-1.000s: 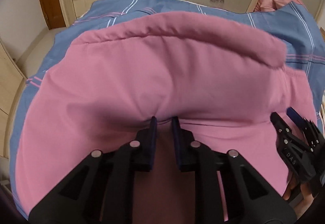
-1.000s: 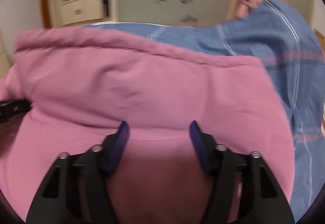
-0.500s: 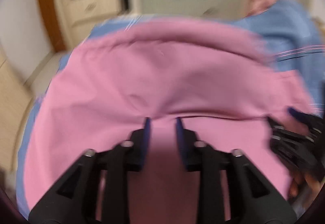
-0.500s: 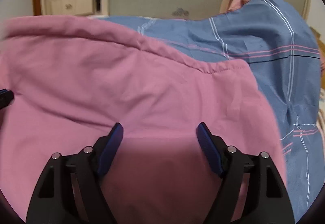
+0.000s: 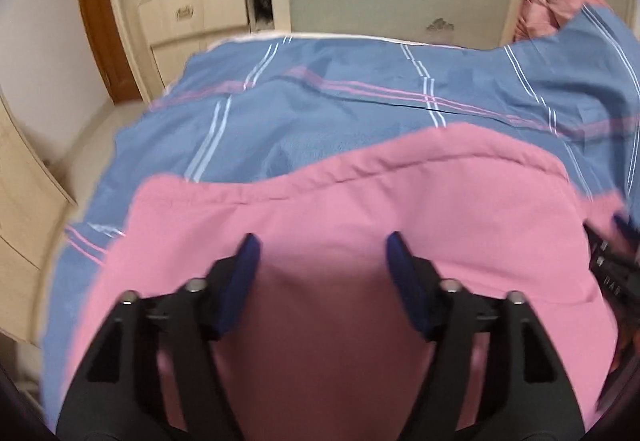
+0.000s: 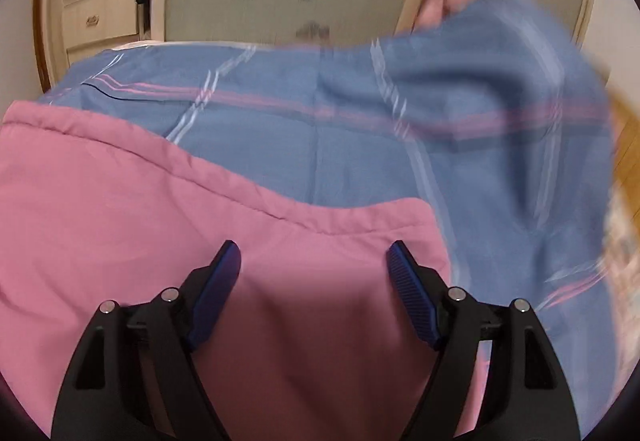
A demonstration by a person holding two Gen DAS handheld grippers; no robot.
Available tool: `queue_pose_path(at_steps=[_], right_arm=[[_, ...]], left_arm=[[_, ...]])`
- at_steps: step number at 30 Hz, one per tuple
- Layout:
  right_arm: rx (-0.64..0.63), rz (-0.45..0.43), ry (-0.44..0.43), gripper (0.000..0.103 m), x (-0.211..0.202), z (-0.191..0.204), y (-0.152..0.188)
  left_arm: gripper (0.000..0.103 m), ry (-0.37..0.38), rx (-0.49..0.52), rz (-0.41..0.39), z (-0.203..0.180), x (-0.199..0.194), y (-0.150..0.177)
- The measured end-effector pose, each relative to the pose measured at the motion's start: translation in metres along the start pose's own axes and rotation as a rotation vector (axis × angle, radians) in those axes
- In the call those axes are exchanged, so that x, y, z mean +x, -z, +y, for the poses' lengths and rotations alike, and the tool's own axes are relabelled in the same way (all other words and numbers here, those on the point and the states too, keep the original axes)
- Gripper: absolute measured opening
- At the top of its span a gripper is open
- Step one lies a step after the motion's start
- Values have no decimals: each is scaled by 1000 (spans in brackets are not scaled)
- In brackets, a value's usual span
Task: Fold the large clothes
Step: 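Fold the hem over toward the hood with both grippers and release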
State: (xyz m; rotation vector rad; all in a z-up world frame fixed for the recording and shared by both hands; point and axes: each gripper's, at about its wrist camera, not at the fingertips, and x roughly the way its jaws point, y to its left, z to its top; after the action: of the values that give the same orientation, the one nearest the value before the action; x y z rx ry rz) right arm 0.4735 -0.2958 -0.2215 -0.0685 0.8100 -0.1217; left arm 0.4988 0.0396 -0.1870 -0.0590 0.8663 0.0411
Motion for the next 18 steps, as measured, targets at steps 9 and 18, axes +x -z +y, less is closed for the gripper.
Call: queue_pose_path(at_steps=[9, 18], right_arm=[[62, 32, 25, 79, 31, -2, 7], [155, -85, -170, 82, -74, -37, 42]], left_arm=[[82, -131, 20, 3, -18, 33, 5], [62, -18, 6, -141, 31, -117, 63]])
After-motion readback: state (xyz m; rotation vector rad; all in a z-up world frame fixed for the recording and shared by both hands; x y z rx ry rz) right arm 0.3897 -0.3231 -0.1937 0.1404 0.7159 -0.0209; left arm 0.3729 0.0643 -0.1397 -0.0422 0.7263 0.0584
